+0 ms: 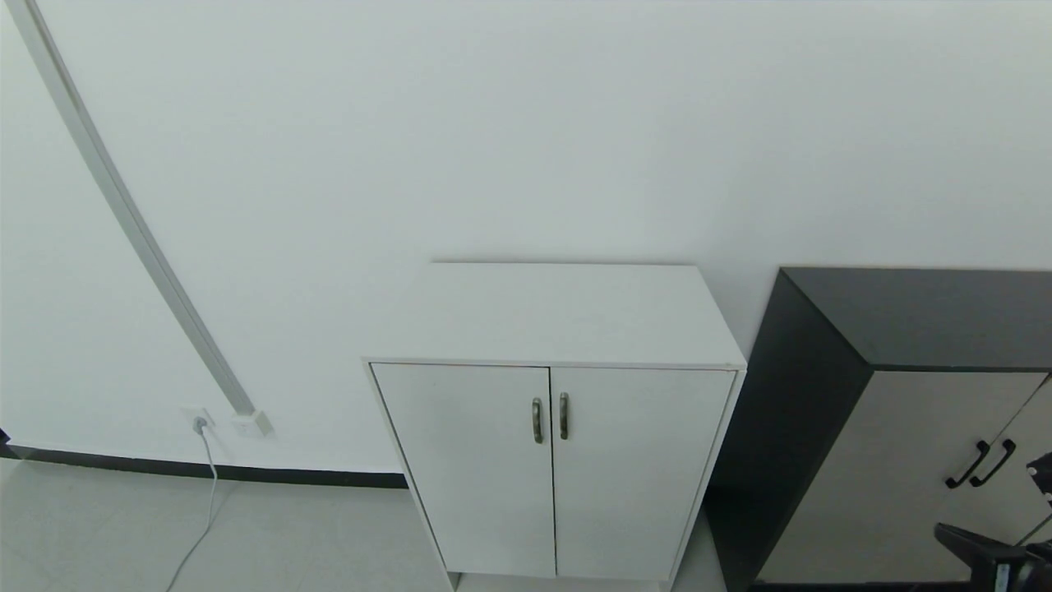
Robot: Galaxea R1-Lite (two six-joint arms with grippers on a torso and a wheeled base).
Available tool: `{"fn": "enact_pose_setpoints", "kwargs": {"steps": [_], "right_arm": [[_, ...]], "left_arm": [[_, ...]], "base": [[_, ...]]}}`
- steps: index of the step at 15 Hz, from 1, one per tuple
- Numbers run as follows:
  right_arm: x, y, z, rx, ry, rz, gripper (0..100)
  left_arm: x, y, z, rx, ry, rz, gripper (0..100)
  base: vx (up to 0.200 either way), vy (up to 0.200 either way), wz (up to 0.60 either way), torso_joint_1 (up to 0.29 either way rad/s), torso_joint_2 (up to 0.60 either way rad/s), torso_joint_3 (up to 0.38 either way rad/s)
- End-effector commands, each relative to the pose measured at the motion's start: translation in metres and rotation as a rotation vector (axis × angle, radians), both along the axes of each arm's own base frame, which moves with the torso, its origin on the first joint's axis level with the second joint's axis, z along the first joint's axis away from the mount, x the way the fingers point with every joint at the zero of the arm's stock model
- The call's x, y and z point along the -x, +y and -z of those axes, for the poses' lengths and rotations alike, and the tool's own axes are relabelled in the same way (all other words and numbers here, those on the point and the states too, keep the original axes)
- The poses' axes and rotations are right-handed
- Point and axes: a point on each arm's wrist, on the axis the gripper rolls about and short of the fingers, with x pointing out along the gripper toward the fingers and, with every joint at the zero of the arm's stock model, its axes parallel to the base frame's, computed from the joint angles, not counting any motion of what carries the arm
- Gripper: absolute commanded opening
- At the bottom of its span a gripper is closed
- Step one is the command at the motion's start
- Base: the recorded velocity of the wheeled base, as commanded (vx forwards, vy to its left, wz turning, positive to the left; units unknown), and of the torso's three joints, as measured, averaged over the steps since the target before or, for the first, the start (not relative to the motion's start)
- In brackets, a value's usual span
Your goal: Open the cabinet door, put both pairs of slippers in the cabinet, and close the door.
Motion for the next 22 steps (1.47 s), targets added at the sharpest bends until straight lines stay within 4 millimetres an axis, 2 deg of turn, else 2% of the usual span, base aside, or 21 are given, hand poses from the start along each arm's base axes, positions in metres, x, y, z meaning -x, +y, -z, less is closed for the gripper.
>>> {"fn": "enact_pose_setpoints", "kwargs": {"steps": [1, 4, 5, 10, 17, 20, 22], "right_arm": [[0.041, -0.005, -0.008, 0.001, -0.062, -0.036, 0], [0.066, -0.007, 0.0, 0.007, -0.027, -0.078, 0], [0.08, -0.009, 0.005, 0.0, -0.025, -0.092, 0], [0.099, -0.011, 0.013, 0.001, -0.034, -0.109, 0], [0.105, -0.012, 0.013, 0.023, -0.071, -0.151, 0], [0.111, -0.012, 0.016, 0.053, -0.1, -0.224, 0], [0.113, -0.013, 0.016, 0.051, -0.124, -0.18, 0]], "left_arm": [[0.0, 0.0, 0.0, 0.0, 0.0, -0.001, 0], [0.0, 0.0, 0.0, 0.0, 0.0, -0.001, 0], [0.0, 0.0, 0.0, 0.0, 0.0, -0.001, 0], [0.0, 0.0, 0.0, 0.0, 0.0, -0.001, 0], [0.0, 0.0, 0.0, 0.0, 0.0, -0.001, 0], [0.0, 0.0, 0.0, 0.006, 0.0, -0.001, 0], [0.0, 0.0, 0.0, 0.006, 0.0, -0.001, 0]], "base": [[0.0, 0.0, 0.0, 0.0, 0.0, 0.0], [0.0, 0.0, 0.0, 0.0, 0.0, 0.0], [0.0, 0.0, 0.0, 0.0, 0.0, 0.0], [0.0, 0.0, 0.0, 0.0, 0.0, 0.0], [0.0, 0.0, 0.0, 0.0, 0.0, 0.0], [0.0, 0.0, 0.0, 0.0, 0.0, 0.0], [0.0, 0.0, 0.0, 0.0, 0.0, 0.0]]}}
